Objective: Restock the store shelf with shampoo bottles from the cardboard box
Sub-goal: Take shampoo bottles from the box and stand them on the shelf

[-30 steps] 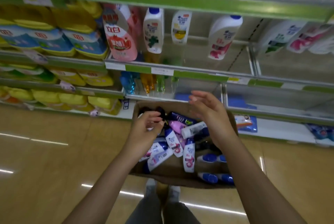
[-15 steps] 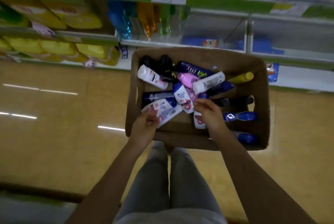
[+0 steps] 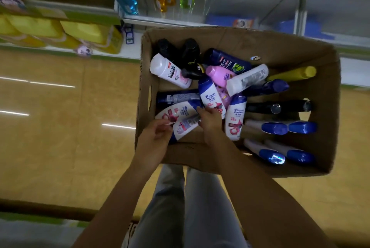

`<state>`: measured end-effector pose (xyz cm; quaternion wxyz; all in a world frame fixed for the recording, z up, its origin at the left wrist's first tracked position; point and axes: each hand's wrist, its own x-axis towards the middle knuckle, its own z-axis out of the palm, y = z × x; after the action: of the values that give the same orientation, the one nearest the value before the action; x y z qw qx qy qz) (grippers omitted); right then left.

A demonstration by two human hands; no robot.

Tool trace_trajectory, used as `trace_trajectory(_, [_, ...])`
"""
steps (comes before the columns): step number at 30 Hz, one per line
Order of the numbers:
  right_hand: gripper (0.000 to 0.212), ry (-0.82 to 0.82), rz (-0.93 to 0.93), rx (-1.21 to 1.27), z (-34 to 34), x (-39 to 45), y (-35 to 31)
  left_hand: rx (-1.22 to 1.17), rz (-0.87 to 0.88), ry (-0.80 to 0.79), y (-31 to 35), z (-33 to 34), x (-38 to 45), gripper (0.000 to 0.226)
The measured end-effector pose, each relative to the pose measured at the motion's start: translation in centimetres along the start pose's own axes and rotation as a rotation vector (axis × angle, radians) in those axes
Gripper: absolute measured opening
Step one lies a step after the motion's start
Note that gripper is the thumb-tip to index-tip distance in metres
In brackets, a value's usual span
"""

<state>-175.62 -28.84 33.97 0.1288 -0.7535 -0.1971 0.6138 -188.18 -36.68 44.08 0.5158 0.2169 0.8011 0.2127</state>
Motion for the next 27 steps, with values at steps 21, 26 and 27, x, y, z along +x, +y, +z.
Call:
trace_trajectory(21, [0.059, 0.08, -0.115, 0.144, 2.4, 0.2, 0.2, 0.022, 0.041, -0.065, -0.5, -2.0, -0.2, 0.021])
trace_trajectory(26, [0.044, 0.003, -0.23, 0.205, -0.8, -4.1, -3.3, 0.013, 0.109, -0.024, 1.1, -2.9, -1.5, 0.018])
trace_trajectory(27, [0.046, -0.016, -0.256, 0.199, -1.5, -5.2, -4.3, 0.006, 0.118, -0.006, 1.7, -3.0, -1.8, 0.021])
